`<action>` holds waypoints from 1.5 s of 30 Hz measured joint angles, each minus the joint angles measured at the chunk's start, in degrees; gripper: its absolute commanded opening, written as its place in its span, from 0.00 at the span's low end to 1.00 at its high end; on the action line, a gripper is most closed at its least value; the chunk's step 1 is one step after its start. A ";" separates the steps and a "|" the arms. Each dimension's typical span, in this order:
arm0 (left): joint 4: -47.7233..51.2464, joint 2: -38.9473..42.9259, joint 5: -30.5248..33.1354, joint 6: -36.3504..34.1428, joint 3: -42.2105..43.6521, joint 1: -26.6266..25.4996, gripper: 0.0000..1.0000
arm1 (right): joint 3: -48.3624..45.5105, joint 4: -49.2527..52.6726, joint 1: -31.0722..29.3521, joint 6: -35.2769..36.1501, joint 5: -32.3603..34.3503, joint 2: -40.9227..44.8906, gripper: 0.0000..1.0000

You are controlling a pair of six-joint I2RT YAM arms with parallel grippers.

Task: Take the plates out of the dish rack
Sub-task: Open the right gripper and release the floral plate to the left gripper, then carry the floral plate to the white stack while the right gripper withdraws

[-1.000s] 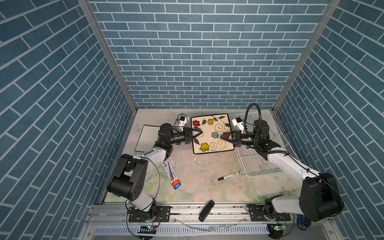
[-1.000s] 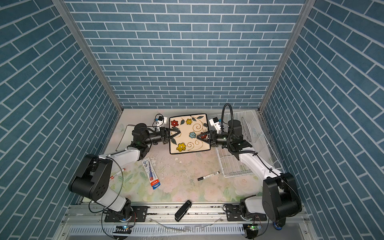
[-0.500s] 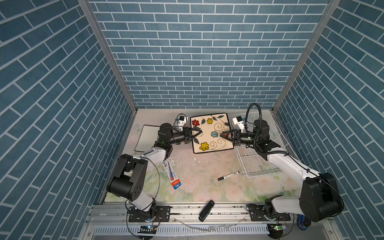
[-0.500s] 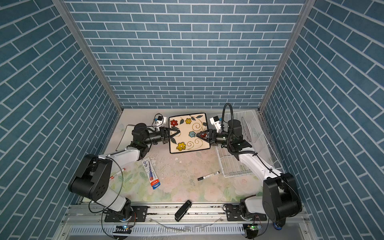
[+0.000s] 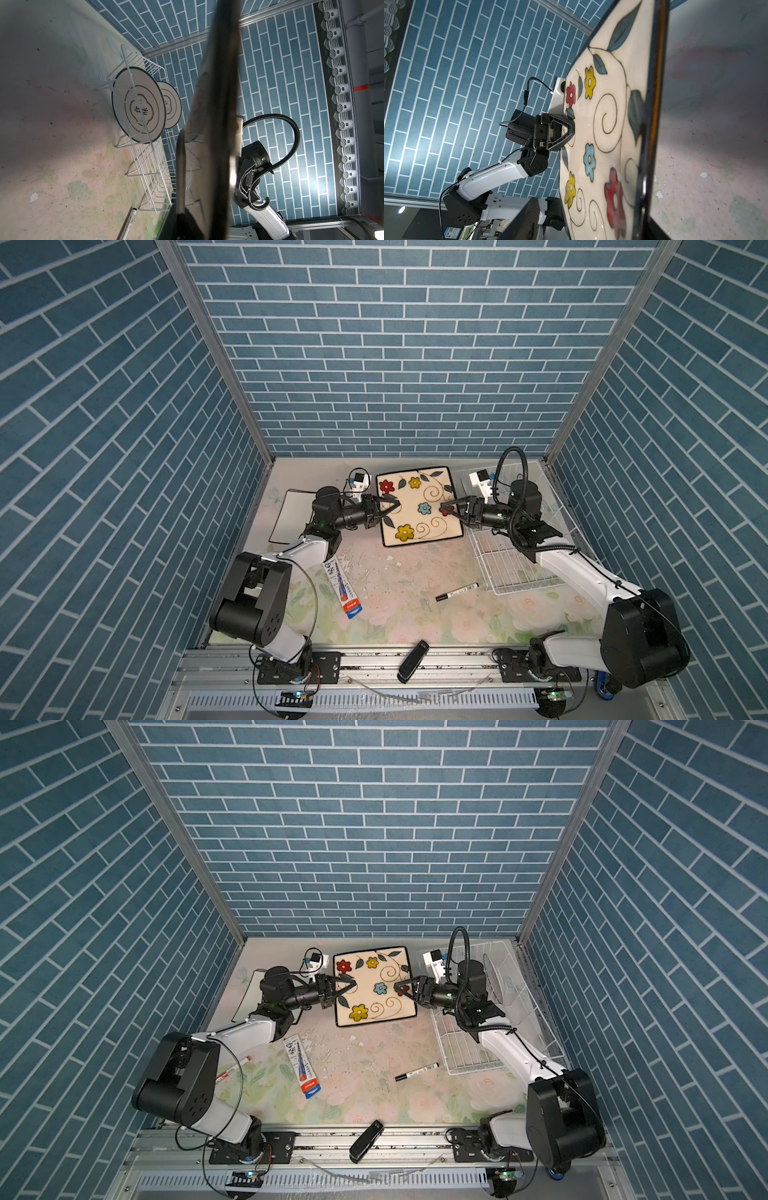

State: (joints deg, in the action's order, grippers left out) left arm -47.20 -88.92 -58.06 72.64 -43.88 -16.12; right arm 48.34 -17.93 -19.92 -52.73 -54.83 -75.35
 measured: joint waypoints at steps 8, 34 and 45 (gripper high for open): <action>0.85 1.92 0.37 -0.04 1.14 1.66 0.00 | -0.07 -0.83 0.00 0.00 0.17 0.35 0.72; 5.70 9.31 5.14 -0.24 10.14 15.72 0.00 | -1.51 0.31 5.38 0.00 -0.04 6.01 0.76; 15.23 17.09 10.60 -4.39 13.75 22.56 0.00 | -1.81 0.61 5.86 0.00 -0.04 6.64 0.76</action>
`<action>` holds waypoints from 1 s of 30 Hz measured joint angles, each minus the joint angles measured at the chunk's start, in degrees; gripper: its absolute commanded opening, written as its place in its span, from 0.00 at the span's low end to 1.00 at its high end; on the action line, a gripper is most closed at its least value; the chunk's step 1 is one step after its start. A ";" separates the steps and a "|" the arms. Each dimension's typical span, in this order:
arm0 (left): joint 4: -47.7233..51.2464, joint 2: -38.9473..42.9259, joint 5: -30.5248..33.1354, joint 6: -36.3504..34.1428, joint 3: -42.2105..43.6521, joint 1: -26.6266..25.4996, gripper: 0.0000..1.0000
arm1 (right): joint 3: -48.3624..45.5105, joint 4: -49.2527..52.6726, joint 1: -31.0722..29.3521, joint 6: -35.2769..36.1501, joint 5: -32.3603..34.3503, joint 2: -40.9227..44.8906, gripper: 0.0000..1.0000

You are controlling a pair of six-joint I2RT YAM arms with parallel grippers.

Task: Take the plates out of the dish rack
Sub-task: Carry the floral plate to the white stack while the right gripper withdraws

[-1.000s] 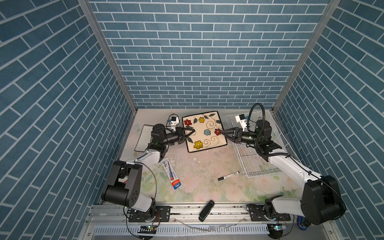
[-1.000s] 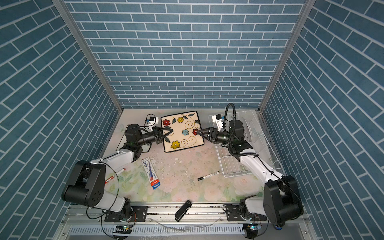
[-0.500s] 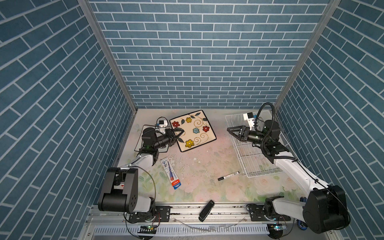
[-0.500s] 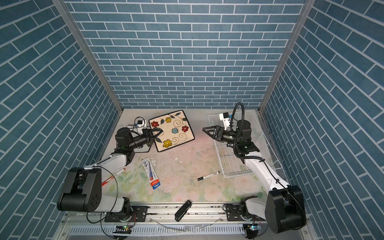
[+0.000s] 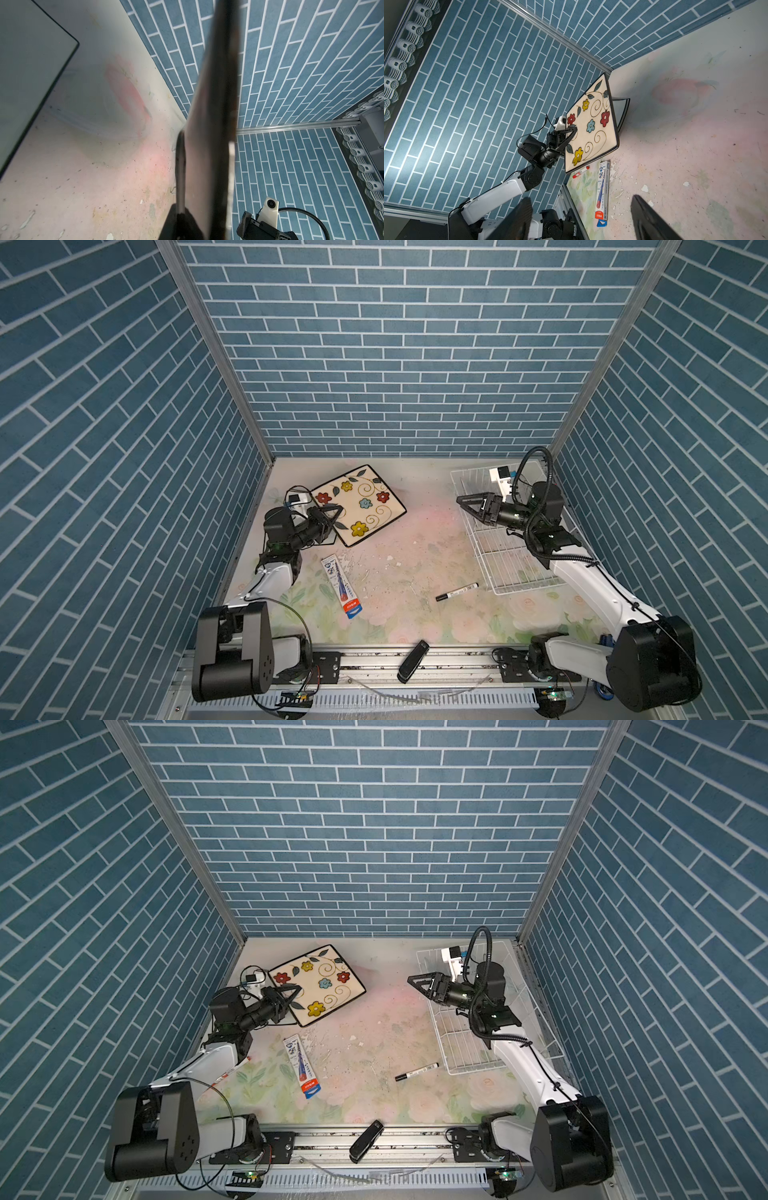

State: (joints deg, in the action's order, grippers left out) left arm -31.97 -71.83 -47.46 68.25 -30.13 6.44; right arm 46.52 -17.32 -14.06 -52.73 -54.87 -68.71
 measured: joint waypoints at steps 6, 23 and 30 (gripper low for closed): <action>0.39 1.07 1.79 0.52 0.94 4.00 0.00 | -0.26 -0.04 0.15 0.00 0.00 0.04 0.76; 2.62 10.21 11.39 4.92 11.45 14.71 0.00 | -1.55 0.20 2.12 0.00 0.66 2.51 0.76; 3.91 12.92 14.75 6.19 13.68 17.11 0.00 | -1.60 0.22 2.25 0.00 0.68 2.51 0.76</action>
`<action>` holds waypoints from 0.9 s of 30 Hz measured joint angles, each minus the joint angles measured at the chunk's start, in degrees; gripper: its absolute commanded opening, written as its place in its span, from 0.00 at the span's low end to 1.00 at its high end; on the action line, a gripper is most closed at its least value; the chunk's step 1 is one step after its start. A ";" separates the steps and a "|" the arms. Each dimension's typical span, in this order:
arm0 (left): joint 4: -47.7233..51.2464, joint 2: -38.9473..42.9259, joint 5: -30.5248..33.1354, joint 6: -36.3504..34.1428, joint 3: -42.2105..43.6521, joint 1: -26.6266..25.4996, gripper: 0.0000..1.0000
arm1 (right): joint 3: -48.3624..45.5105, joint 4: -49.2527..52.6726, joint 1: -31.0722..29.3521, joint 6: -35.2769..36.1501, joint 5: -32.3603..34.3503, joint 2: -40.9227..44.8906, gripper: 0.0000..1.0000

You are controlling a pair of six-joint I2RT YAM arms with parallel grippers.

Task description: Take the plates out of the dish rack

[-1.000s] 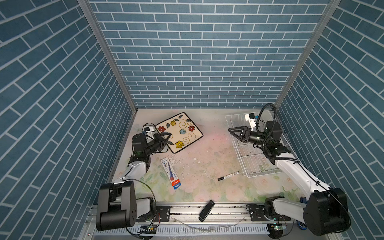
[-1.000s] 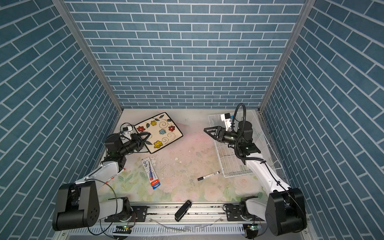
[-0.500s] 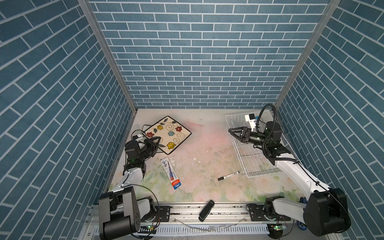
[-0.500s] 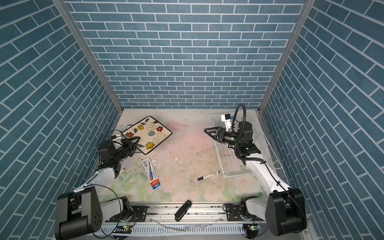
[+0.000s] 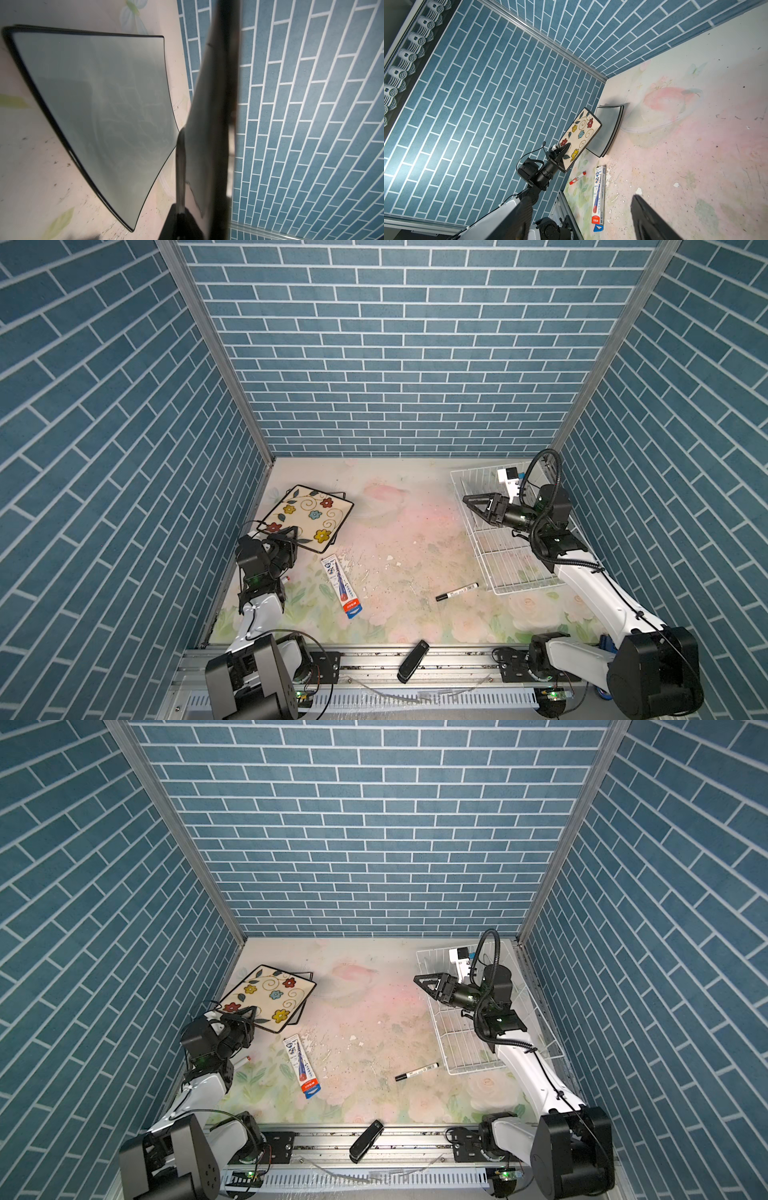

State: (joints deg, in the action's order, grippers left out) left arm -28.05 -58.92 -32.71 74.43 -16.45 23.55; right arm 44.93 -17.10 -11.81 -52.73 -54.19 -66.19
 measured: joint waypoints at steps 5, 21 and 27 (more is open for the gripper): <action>0.39 -0.02 2.10 1.14 1.66 0.33 0.00 | 0.00 0.00 0.00 0.00 0.00 0.00 0.76; 0.04 0.00 8.04 2.43 4.02 1.44 0.00 | 0.00 0.02 0.28 0.00 -0.02 -0.02 0.75; -0.55 -0.83 9.14 2.75 4.11 1.62 0.00 | 0.00 0.02 0.50 0.00 -0.04 -0.11 0.76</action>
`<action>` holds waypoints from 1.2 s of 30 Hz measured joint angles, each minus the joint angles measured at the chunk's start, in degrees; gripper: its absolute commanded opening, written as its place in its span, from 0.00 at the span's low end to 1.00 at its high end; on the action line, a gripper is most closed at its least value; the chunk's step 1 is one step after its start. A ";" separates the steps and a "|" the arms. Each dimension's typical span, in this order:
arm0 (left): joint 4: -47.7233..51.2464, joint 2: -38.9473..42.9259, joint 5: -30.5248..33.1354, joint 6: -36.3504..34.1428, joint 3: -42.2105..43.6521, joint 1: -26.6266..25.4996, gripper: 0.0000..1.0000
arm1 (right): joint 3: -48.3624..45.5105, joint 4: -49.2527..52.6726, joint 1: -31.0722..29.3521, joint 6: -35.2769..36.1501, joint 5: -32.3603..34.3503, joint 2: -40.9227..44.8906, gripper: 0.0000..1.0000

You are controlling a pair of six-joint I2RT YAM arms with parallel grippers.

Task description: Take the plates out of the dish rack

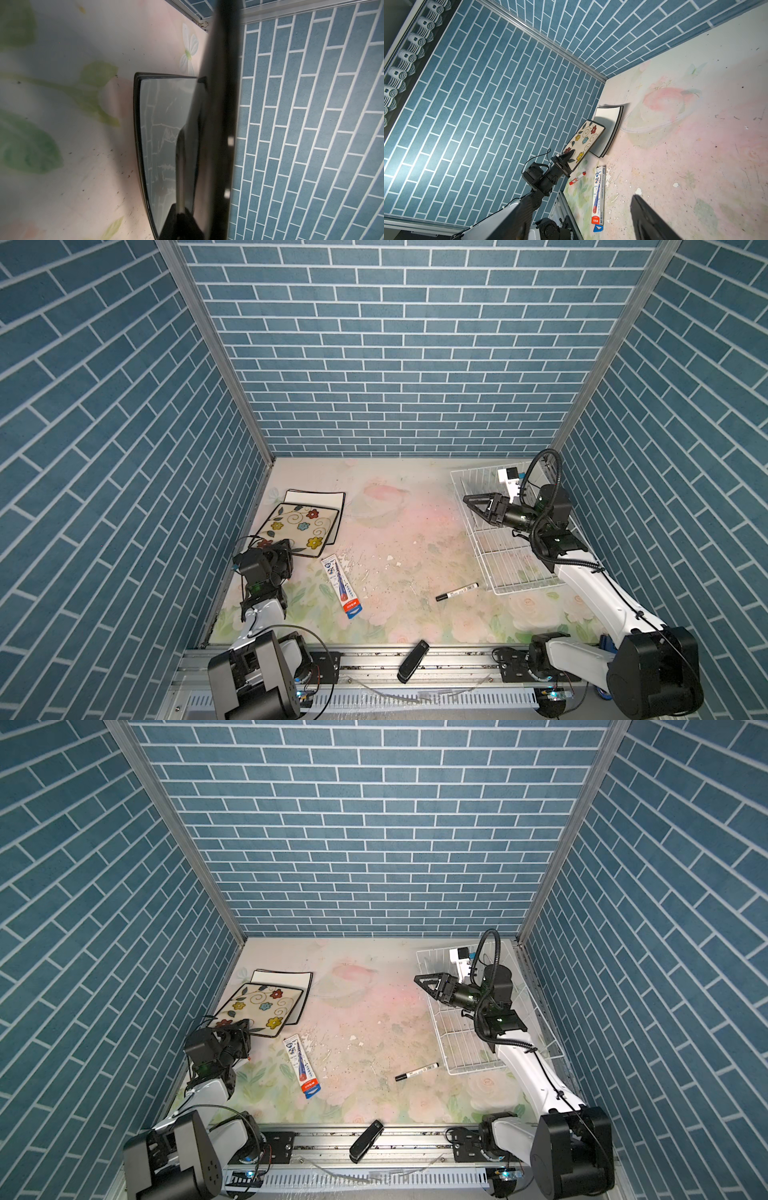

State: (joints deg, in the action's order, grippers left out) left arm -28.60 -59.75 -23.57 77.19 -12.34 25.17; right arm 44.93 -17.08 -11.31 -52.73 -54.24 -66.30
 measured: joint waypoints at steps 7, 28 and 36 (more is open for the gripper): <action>-1.20 -1.88 0.66 0.00 0.00 0.09 0.00 | 0.00 -0.02 0.39 0.00 -0.04 -0.57 0.76; -9.79 -11.93 0.59 1.51 -0.04 0.11 0.00 | 0.02 -0.04 0.59 0.00 -0.46 -2.49 0.76; -13.35 -15.34 0.20 2.05 -0.39 0.11 0.00 | 0.02 -0.04 0.83 0.00 -0.52 -2.78 0.76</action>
State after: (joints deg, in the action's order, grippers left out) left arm -41.95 -75.09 -23.38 79.24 -12.73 25.28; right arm 44.95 -17.12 -10.48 -52.73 -54.76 -69.08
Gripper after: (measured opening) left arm 0.164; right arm 0.756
